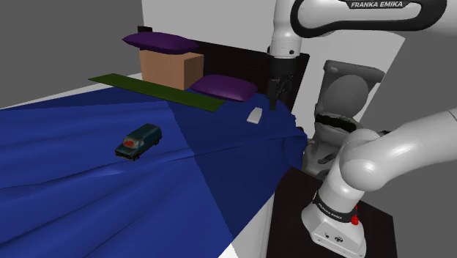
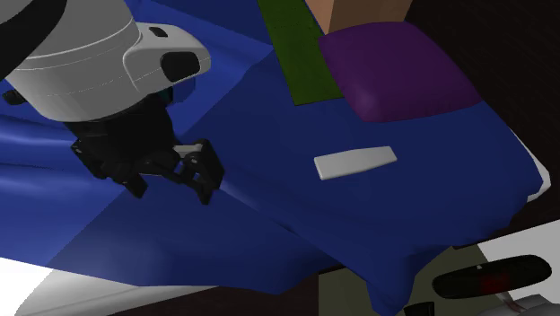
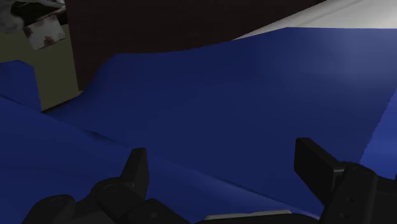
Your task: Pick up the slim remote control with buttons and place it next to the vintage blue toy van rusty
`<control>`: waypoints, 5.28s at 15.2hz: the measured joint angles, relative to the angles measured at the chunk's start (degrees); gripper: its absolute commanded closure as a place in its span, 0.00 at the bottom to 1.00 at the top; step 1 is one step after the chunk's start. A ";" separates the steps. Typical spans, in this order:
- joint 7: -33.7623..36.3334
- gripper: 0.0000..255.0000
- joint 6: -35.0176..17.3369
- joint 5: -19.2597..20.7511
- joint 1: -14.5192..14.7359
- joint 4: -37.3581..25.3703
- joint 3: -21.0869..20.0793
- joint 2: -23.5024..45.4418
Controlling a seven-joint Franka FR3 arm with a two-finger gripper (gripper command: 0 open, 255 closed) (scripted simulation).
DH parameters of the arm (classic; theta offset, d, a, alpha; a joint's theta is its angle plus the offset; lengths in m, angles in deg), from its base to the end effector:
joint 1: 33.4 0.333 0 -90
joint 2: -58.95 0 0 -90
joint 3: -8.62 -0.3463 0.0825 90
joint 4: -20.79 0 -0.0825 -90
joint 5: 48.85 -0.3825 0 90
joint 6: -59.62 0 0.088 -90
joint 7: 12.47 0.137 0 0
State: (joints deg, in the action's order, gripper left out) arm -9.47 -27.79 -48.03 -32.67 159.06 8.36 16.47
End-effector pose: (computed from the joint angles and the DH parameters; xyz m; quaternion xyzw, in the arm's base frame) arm 0.2829 0.0032 0.5393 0.9971 -0.0180 -0.0727 0.0112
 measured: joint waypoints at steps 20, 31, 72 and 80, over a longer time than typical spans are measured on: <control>20.26 0.00 -24.29 0.60 -11.67 -11.00 5.25 31.50; 29.46 0.00 -32.92 -1.89 -17.76 -21.73 11.06 48.41; 33.71 1.00 -34.22 -4.17 -20.98 -27.96 14.10 54.82; 34.37 1.00 -29.00 -3.46 -20.73 -31.10 14.19 52.66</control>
State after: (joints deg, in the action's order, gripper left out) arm 24.90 -56.79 -51.49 -53.40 127.95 22.55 69.13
